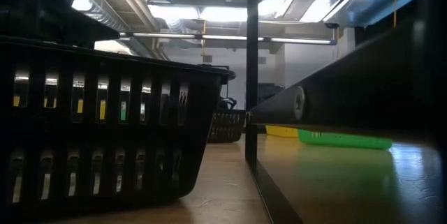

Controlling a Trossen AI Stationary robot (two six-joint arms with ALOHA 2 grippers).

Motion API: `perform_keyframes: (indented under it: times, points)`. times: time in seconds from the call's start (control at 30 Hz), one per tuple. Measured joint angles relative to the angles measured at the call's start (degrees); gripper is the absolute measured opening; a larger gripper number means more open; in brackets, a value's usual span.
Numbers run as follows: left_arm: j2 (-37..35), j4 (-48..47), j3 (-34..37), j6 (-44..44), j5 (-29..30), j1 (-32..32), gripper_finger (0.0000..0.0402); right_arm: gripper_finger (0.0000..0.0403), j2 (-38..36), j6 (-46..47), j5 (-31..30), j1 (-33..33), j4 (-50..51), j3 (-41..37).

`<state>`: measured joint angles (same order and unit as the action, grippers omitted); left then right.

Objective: Stack baskets on shelf by color
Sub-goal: Put the bottom green bin on the shelf

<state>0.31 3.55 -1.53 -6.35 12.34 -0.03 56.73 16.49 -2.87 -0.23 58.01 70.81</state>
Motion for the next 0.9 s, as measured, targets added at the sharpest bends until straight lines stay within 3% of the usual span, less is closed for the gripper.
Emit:
perform_keyframes:
  times: [0.2,0.37,0.57,0.9]
  points:
    - [0.6,-4.5,-8.3,-0.7,1.6,0.0,0.0,0.0,3.3,-0.8,-0.4,0.0,0.0,0.0]
    - [3.5,-15.2,-19.5,0.2,2.1,0.0,0.0,0.0,5.8,-0.2,-0.2,0.0,0.1,0.0]
    - [12.2,-27.4,-31.8,1.8,3.9,0.0,0.0,0.0,8.5,1.0,0.7,0.0,2.0,0.0]
    - [27.3,-42.5,-46.1,14.1,6.3,0.0,0.0,0.0001,12.2,12.0,10.1,0.0,10.3,0.0]
